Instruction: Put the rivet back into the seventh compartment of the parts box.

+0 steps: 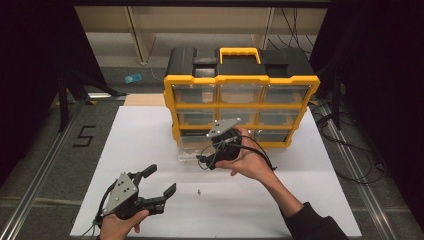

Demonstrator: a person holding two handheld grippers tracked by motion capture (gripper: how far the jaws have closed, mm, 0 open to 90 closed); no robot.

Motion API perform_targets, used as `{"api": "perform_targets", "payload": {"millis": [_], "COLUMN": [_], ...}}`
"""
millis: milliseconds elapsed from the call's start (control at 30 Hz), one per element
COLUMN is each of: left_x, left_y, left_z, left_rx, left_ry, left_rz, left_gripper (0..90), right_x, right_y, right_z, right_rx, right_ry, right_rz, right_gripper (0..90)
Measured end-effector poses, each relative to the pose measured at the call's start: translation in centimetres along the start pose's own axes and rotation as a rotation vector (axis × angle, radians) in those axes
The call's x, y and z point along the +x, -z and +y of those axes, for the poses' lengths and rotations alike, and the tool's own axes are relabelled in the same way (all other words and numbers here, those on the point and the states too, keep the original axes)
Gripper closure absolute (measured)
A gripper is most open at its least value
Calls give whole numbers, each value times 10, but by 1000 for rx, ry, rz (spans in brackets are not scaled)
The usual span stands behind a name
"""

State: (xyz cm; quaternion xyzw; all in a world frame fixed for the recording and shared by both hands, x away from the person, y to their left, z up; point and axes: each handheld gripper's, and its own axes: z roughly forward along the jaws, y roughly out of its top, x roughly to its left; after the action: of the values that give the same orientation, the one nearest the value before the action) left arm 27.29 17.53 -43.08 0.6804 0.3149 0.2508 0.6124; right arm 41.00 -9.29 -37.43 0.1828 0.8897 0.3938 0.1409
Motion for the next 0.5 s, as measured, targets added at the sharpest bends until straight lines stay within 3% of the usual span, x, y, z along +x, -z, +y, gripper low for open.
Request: {"api": "perform_targets", "payload": {"millis": [267,500], "left_x": [0,0], "left_y": [0,0], "left_z": [0,0], "left_rx": [2,2], "left_ry": [-1,0], "left_rz": [1,1], "left_gripper": [163,163], "right_x": [17,36], "right_y": [3,-6], "right_z": [-8,-22], "right_rx": [16,77], "right_ry": [19,52], "right_rz": [39,86], "right_gripper": [177,179]}}
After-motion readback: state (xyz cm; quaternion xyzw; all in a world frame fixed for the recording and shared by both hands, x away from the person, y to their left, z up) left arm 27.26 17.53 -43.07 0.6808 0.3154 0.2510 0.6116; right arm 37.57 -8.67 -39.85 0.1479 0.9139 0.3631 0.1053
